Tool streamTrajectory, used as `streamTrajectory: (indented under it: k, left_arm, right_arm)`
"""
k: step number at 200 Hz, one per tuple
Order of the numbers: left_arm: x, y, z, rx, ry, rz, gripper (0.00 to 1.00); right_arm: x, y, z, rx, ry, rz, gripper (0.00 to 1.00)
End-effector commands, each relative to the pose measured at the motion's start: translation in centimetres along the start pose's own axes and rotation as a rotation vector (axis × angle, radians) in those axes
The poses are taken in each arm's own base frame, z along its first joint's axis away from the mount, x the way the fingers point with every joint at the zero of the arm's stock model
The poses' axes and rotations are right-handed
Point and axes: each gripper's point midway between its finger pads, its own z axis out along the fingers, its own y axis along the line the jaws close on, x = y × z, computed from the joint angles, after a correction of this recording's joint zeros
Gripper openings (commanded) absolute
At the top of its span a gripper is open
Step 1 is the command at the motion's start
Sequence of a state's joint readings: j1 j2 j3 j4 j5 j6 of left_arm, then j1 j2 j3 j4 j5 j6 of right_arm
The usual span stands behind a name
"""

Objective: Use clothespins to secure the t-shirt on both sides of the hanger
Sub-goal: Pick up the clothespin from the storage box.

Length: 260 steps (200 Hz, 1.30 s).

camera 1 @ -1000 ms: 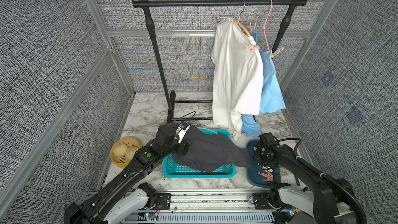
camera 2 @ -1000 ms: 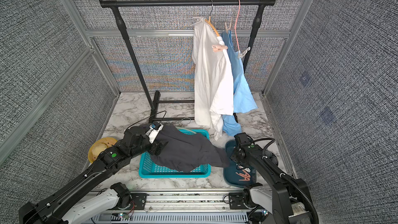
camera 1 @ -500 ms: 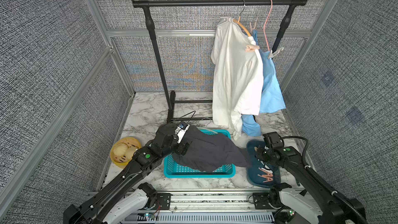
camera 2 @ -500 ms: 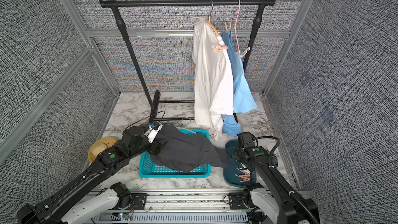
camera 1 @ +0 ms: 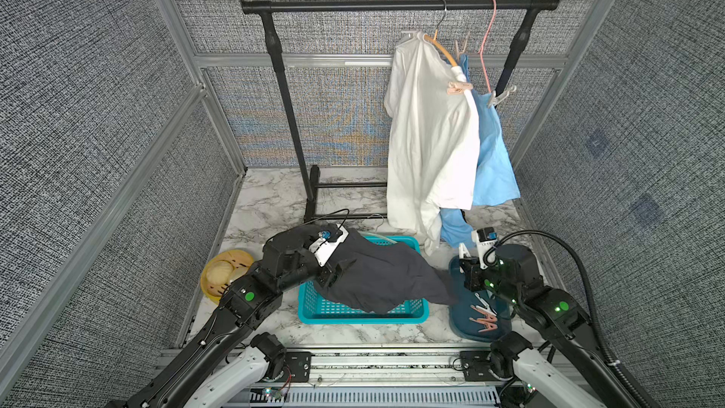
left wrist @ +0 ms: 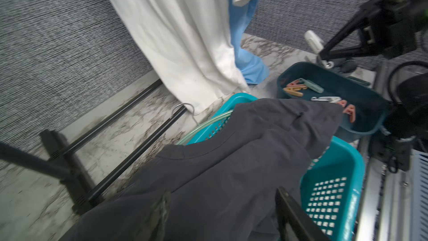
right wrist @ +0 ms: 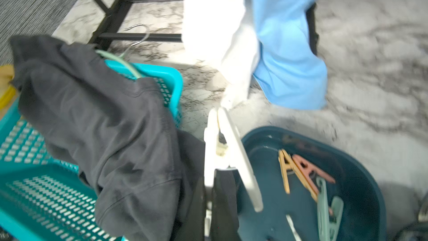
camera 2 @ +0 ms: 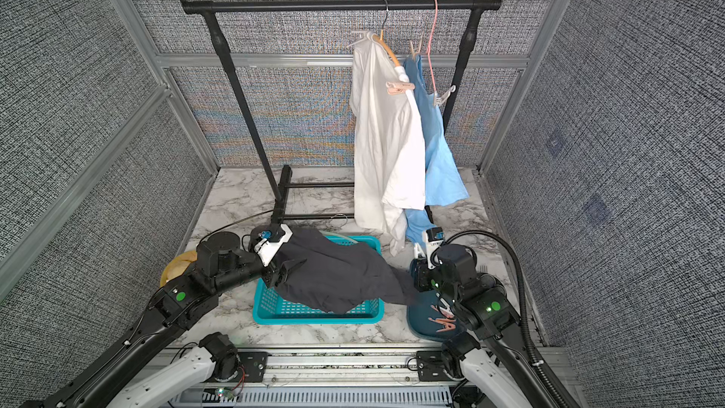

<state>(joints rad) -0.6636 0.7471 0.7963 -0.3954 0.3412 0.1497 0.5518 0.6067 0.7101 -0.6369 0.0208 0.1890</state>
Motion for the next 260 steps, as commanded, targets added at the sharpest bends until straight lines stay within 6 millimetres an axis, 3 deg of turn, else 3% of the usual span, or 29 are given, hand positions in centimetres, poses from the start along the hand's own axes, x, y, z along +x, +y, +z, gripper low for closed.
streamTrajectory:
  k: [1,33,65,99,145,191,238,260]
  left_arm:
    - [-1.8,-3.3,-0.4,0.196,-0.075,0.011,0.70]
    - [-2.1,-3.0,0.5,0.193,-0.052,-0.028,0.63]
    - [-2.5,-3.1,1.8,0.214,-0.020,-0.056,0.60]
    - [-3.4,-3.3,3.4,0.249,0.004,-0.051,0.58]
    - [-3.4,-4.7,4.6,0.320,0.020,0.033,0.60]
    - [-3.6,-4.0,5.8,0.287,0.050,0.039,0.61]
    - [-3.6,-4.3,6.4,0.307,0.070,0.020,0.51]
    - [-3.7,-4.5,6.6,0.318,0.078,0.000,0.35]
  right_arm:
    - [-1.2,3.5,-0.1,-0.121,-0.080,-0.330,0.00]
    - [-1.5,7.4,0.1,-0.207,-0.174,-0.652,0.00]
    - [-3.5,9.7,0.2,-0.176,-0.272,-0.964,0.00]
    - [-5.2,11.7,2.0,-0.160,-0.278,-1.224,0.00]
    - [-7.2,13.6,2.1,-0.175,-0.341,-1.356,0.00]
    - [-7.8,14.5,1.8,-0.192,-0.379,-1.445,0.00]
    - [-8.2,15.4,2.2,-0.203,-0.390,-1.502,0.00]
    - [-8.1,15.5,2.8,-0.179,-0.371,-1.565,0.00]
